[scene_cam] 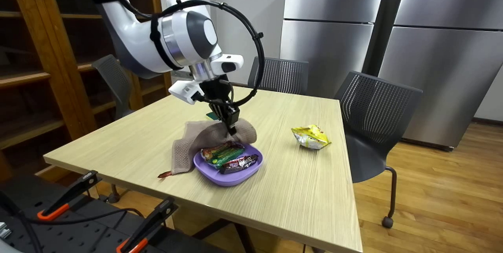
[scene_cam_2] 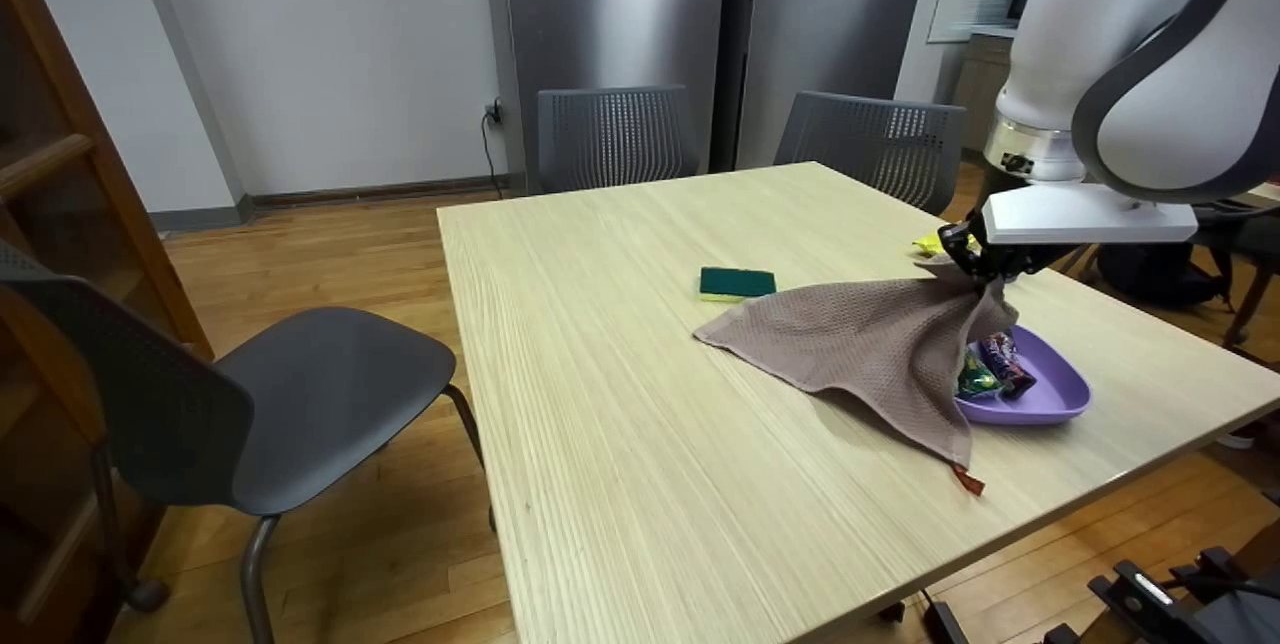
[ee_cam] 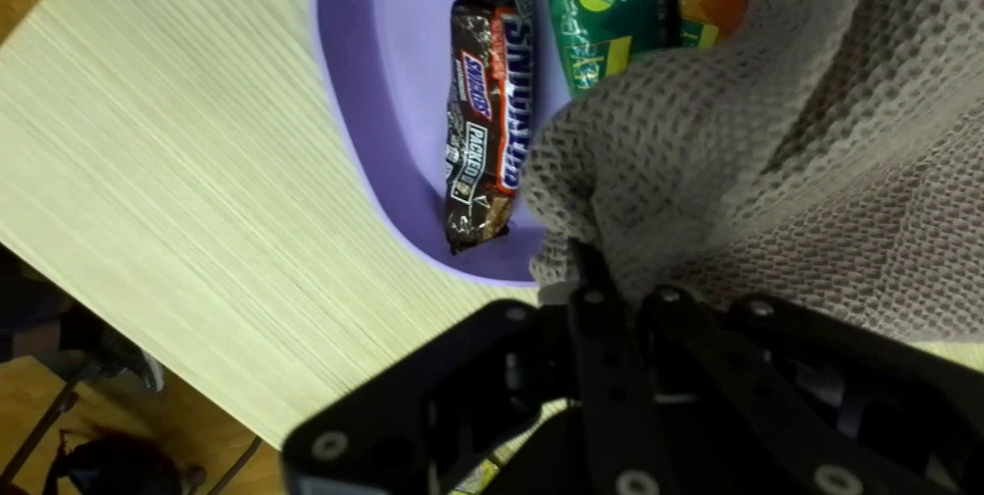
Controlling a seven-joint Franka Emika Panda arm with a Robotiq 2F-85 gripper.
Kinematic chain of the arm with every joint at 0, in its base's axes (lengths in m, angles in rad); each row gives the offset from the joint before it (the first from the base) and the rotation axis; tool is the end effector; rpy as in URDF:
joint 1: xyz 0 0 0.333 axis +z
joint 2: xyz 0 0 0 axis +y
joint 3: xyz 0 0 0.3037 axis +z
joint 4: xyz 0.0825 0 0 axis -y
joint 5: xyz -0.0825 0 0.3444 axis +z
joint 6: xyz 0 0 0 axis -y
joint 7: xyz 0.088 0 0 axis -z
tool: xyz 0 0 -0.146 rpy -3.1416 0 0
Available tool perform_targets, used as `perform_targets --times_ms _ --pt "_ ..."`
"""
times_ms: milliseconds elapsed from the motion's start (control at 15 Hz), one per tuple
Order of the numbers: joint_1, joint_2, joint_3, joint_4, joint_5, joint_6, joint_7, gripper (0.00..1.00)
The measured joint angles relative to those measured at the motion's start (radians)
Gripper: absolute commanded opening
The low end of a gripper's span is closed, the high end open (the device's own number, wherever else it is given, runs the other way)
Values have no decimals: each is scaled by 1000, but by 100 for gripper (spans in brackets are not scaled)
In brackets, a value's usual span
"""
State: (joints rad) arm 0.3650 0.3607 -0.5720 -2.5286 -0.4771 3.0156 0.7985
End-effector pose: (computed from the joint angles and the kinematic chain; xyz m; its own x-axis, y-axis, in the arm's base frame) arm 0.4508 -0.0820 0.1608 0.8636 -0.4332 0.2578 -0.4824 -0.8587 0.1731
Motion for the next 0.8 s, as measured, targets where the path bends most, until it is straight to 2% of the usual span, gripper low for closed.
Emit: perform_targets --times_ms 400,800 --pt "-55 1 -9 -16 83 3 -82 1" --pt "-77 4 -10 -31 181 3 -175 1"
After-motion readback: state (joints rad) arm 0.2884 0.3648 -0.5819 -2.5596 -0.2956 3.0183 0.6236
